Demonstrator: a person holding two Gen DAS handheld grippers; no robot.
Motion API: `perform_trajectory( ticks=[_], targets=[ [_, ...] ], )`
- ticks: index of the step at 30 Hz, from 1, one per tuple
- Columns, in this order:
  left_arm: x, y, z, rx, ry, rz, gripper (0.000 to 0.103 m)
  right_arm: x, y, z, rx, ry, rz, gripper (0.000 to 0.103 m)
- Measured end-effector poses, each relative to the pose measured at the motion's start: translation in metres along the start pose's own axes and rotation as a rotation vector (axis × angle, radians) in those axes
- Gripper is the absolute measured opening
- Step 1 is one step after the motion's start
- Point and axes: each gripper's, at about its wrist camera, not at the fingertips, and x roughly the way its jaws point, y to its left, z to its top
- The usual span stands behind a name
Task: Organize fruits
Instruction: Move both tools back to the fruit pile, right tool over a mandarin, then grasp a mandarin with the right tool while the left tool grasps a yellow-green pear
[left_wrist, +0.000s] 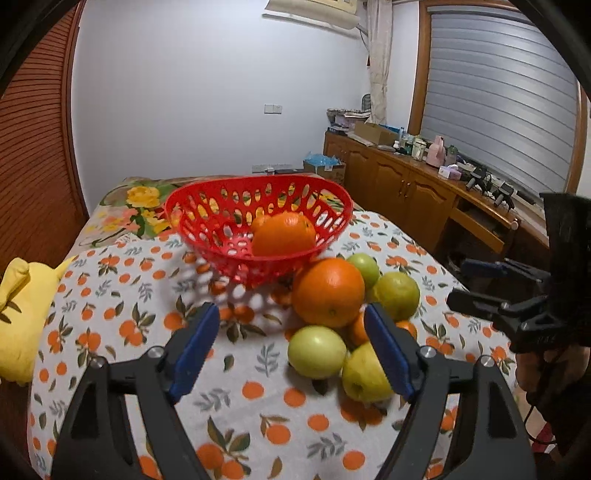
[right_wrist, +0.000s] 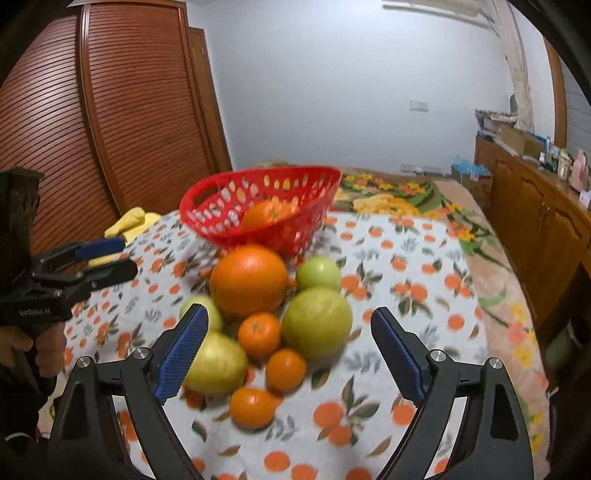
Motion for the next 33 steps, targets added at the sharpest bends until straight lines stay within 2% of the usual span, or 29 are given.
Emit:
perform_trajectory(
  ticks=[5,7,9,13,24,26,27,33],
  targets=[
    [0.001,-0.003,-0.017,-0.006,0.027,-0.013,0.080,0.006,0.002,-0.026,0.016,0.055,0.017,0.081],
    [0.003,-0.006,-0.024,0.001,0.038,-0.010,0.080,0.008,0.005,-0.036,0.017,0.074,0.034,0.073],
    [0.006,-0.007,-0.030,0.001,0.053,-0.016,0.080,0.012,0.009,-0.043,0.007,0.099,0.049,0.071],
    [0.011,-0.007,-0.039,-0.006,0.071,-0.027,0.080,0.021,0.015,-0.054,-0.013,0.140,0.055,0.058],
    [0.015,-0.008,-0.046,-0.019,0.089,-0.046,0.080,0.038,0.015,-0.061,0.021,0.199,0.097,0.048],
    [0.016,-0.010,-0.046,-0.019,0.093,-0.053,0.080,0.040,0.017,-0.062,0.013,0.200,0.108,0.043],
    [0.017,-0.010,-0.046,-0.018,0.097,-0.056,0.080,0.040,0.017,-0.062,0.011,0.203,0.122,0.037],
    [0.024,-0.022,-0.046,-0.001,0.114,-0.073,0.080,0.030,0.012,-0.064,0.001,0.187,0.091,0.037]
  ],
)
